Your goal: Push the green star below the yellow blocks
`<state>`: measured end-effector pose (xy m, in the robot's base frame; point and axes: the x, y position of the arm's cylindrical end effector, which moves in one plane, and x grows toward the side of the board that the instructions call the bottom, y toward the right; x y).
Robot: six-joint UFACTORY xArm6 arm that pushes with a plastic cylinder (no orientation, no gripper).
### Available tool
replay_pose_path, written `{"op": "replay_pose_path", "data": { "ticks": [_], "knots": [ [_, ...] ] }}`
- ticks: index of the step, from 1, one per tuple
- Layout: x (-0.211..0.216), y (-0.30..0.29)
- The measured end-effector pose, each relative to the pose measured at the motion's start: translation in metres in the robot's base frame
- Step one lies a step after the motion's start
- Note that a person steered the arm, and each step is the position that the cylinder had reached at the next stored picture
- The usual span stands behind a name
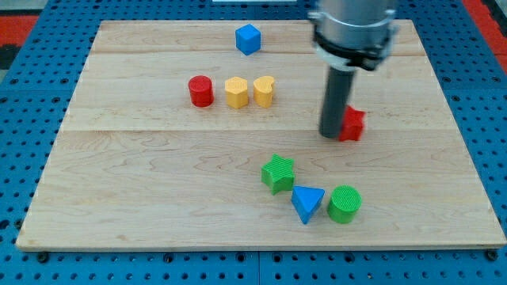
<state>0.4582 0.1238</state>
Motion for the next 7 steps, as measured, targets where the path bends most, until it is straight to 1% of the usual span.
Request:
{"op": "replay_pose_path", "data": {
  "ticks": [1,2,3,4,6,7],
  "knots": [
    [0.051,0.016],
    [0.073,-0.045],
    [0.073,-0.103],
    [0.073,-0.131],
    [0.073,-0.242],
    [0.065,-0.297]
  ]
}}
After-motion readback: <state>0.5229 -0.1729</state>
